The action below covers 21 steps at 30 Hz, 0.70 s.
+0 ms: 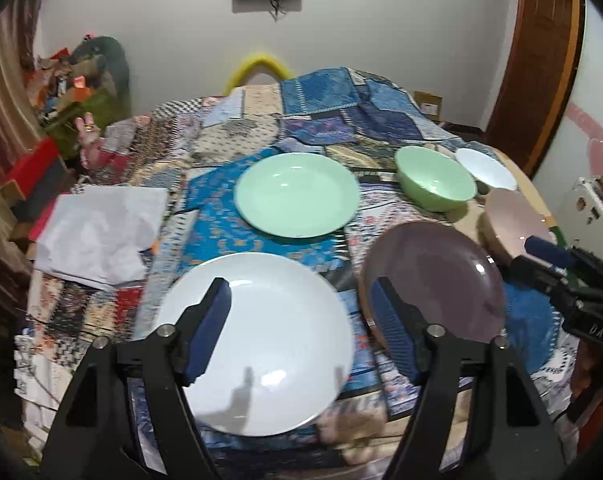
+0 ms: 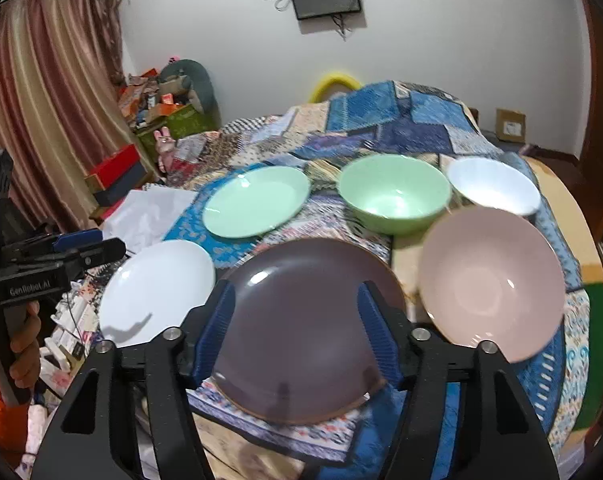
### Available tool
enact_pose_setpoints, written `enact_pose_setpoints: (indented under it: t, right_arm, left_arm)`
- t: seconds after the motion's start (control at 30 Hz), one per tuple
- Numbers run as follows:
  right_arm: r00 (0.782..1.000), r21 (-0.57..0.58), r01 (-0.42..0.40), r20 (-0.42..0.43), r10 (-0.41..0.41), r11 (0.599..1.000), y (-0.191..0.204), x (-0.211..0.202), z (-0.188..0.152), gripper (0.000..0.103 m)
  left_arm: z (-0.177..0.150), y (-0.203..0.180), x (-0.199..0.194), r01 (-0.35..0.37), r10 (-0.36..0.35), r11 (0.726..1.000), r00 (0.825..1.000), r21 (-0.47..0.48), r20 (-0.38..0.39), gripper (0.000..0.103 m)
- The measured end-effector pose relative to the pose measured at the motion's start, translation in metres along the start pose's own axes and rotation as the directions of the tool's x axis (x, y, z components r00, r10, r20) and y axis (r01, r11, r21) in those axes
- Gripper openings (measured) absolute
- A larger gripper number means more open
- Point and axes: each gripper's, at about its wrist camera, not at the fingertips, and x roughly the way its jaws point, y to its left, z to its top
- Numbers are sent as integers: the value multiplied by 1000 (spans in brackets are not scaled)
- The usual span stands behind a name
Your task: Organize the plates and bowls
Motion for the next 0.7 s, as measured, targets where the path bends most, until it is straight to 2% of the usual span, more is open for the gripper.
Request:
enact_pose_setpoints:
  t: [0.27,0.47,0.7]
  right_arm:
    - [997,-56,-63,-40,61,996,33,30,8,61]
    - [992,-87,-98,-93,90,991,53,57,10,61]
    - [979,-124,-131,-173,109,984,69,90,9,61]
  left_arm:
    - [-16,48,-2,-71,69,996,997,-58,-22,78]
    - [-32,87,13,-112,102,987,991,-119,-84,78]
    - [-56,121,39,-122,92,977,981,-175,-170,78]
